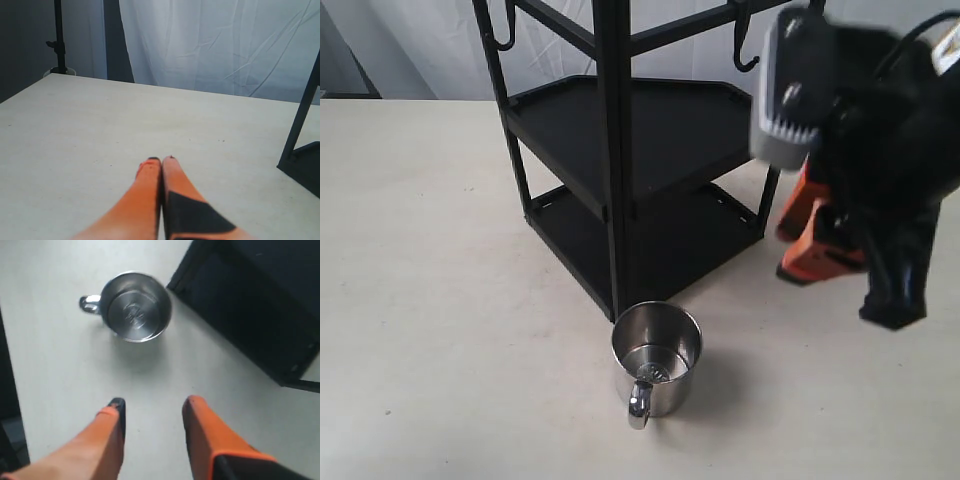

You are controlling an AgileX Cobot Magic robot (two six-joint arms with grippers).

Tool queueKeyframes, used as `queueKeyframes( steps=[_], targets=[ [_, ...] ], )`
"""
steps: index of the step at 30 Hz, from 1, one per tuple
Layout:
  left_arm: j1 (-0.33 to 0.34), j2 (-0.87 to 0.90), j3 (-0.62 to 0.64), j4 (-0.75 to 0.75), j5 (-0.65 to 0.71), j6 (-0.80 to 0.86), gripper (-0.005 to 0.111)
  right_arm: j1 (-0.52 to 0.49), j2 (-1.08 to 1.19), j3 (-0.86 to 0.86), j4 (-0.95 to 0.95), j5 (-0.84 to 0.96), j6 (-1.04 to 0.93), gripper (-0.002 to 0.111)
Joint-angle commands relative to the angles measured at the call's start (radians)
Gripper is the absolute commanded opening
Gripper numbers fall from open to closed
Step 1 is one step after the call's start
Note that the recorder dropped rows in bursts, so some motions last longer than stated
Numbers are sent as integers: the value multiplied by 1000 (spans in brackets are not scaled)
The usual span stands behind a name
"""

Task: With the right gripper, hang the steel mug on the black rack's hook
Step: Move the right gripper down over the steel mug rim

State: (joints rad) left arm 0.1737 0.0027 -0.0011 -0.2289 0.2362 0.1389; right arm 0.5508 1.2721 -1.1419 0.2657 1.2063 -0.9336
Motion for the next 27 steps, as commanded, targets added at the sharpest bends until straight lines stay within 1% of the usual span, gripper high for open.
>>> queueKeyframes(
  steps=[1, 3, 7, 8, 12, 20, 23, 27],
  targets=[
    [3, -3, 1, 1, 2, -1, 2, 118, 95, 43, -72, -19, -20, 39],
    [3, -3, 1, 1, 2, -1, 2, 170, 129, 43, -82, -40, -20, 42],
    [3, -3, 1, 5, 2, -1, 2, 249, 171, 43, -82, -109, -20, 55],
    [3, -3, 1, 5, 2, -1, 2, 261, 175, 43, -82, -122, -20, 56],
    [3, -3, 1, 5, 2, -1, 2, 288, 190, 43, -82, -165, -20, 56],
    [3, -3, 1, 6, 2, -1, 2, 288, 209, 43, -135, -363, -20, 56],
    [3, -3, 1, 11, 2, -1, 2, 288, 209, 43, -137, -372, -20, 56],
    [3, -3, 1, 23, 2, -1, 2, 288, 209, 43, -159, -341, -20, 56]
  ],
)
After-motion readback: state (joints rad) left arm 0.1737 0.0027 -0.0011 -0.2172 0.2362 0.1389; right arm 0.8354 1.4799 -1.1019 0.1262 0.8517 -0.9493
